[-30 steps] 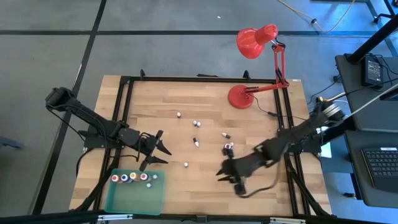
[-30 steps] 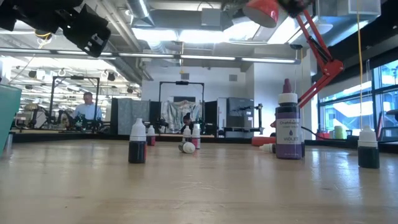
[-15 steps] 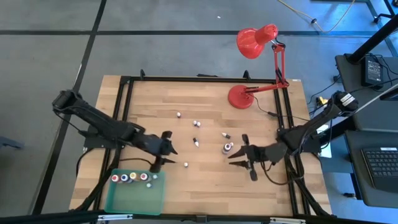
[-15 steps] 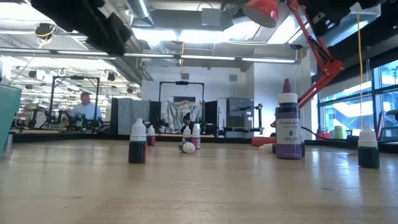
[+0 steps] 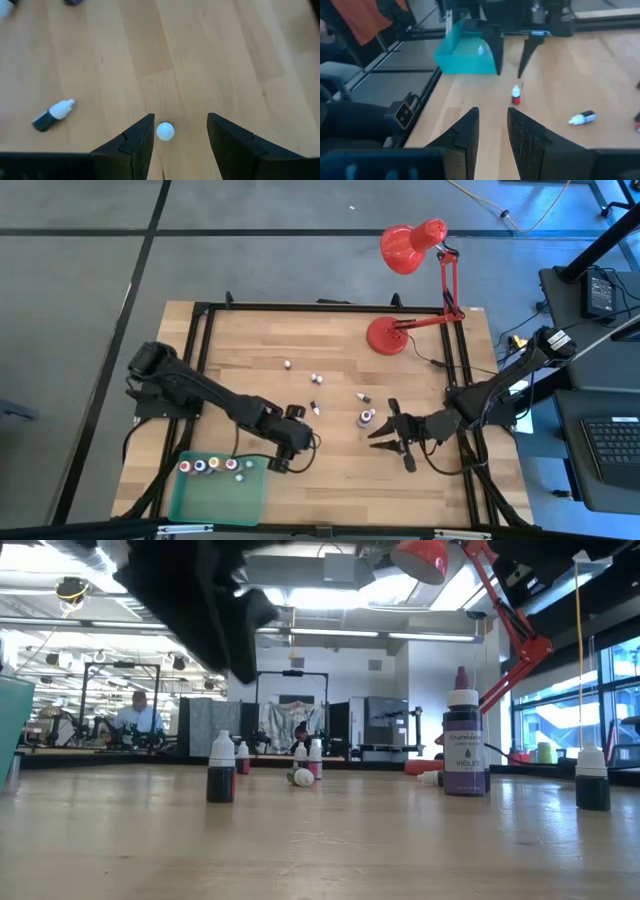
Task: Pick & Place food coloring
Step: Put the orange food coloring into the blue bin
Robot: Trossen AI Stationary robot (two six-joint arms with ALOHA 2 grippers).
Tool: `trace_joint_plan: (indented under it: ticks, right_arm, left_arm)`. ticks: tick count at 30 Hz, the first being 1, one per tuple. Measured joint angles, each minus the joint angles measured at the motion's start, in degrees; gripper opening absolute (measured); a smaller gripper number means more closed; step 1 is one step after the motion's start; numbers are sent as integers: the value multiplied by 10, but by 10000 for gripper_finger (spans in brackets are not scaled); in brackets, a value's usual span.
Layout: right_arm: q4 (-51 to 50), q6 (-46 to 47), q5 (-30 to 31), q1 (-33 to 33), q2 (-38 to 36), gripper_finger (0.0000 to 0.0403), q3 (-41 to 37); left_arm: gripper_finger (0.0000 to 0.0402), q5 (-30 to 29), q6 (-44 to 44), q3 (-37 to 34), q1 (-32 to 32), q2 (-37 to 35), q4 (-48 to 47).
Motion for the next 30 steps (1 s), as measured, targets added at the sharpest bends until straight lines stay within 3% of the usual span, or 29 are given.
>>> trace_joint_plan:
  ticks: [16,30]
  right_arm:
    - [0,45,-2,2,30,104,0]
    - [-1,58,-5,2,30,104,0]
  left_arm:
    - [177,-9,-30,2,5,80,-6]
    - [177,-7,-30,1,2,82,-2]
